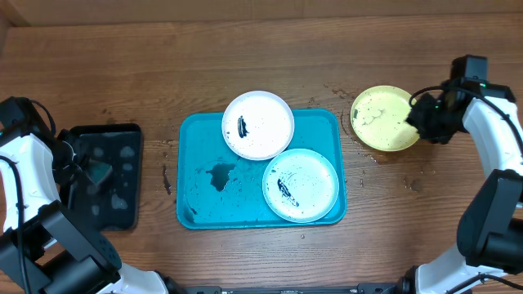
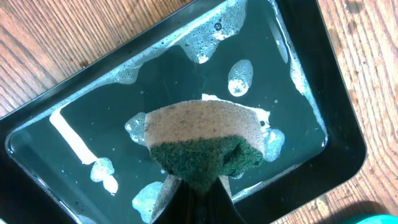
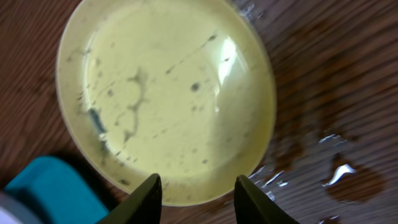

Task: Clean dirty plates on tray and stack at the side
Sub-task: 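Lift the yellow plate with the right gripper and place it right of tray, then move the right gripper to the upper white plate rim and grasp it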

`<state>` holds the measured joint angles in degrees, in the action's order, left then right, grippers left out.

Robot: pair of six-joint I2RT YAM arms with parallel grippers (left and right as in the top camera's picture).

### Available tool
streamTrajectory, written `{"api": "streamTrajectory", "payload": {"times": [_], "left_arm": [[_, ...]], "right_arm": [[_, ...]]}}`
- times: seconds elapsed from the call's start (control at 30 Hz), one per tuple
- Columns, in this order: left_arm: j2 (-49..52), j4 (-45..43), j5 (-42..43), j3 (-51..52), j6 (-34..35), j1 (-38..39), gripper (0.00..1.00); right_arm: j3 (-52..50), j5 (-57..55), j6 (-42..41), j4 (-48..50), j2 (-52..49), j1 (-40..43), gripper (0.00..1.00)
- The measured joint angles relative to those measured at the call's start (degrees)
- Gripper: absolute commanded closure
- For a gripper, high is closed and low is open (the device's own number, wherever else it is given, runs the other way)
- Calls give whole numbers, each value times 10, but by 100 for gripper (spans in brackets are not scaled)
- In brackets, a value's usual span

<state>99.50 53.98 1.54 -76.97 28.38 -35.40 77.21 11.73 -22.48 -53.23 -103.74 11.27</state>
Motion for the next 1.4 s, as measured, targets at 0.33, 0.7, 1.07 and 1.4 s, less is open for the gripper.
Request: {"api": "streamTrajectory", "payload": {"times": [0.33, 0.7, 1.07, 1.4], "left_arm": [[0, -103, 54, 35, -50, 0, 96], [2, -223, 61, 170, -58, 0, 96], [3, -256, 60, 200, -54, 0, 96], [-40, -115, 57, 18, -45, 0, 96]], "right_arm": [[0, 171, 23, -9, 35, -149, 51], [0, 185, 4, 53, 52, -349, 51], [0, 175, -1, 62, 54, -376, 46], [0, 12, 0, 170, 56, -376, 47]]}}
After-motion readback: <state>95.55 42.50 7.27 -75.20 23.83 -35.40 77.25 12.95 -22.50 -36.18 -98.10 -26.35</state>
